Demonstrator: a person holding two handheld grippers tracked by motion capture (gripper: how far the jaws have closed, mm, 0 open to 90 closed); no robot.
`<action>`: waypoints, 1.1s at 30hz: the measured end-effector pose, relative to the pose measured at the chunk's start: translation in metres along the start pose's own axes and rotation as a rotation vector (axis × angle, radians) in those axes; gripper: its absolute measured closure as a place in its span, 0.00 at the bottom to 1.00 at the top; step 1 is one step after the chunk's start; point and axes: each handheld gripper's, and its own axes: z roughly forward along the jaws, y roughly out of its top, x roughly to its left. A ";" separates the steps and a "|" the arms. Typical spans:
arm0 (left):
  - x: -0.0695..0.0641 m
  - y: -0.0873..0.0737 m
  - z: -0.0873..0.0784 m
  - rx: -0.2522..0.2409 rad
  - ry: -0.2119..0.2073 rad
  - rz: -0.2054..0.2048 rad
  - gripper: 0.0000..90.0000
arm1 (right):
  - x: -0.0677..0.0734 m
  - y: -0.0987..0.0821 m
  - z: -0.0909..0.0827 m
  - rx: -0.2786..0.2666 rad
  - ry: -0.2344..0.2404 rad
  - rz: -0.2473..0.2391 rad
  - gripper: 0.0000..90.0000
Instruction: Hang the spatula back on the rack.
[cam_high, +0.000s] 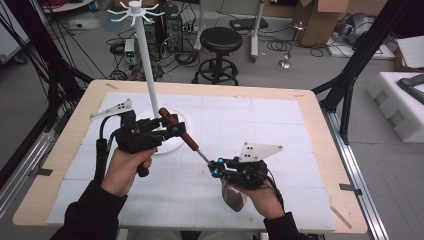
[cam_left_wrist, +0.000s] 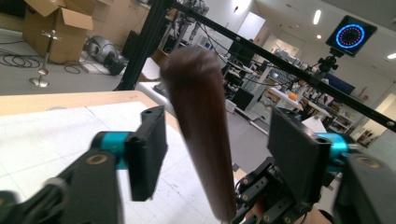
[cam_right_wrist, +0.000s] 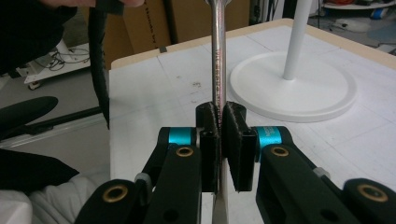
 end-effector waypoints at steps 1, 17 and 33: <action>0.000 0.001 0.001 0.003 -0.005 0.000 0.48 | 0.000 0.000 0.000 0.001 -0.002 -0.001 0.94; -0.019 0.010 0.009 0.018 -0.086 0.037 0.80 | 0.006 0.002 -0.003 -0.035 0.034 -0.006 0.94; -0.041 0.019 0.015 0.037 -0.232 0.232 0.81 | -0.009 0.010 0.000 -0.137 0.263 0.045 0.58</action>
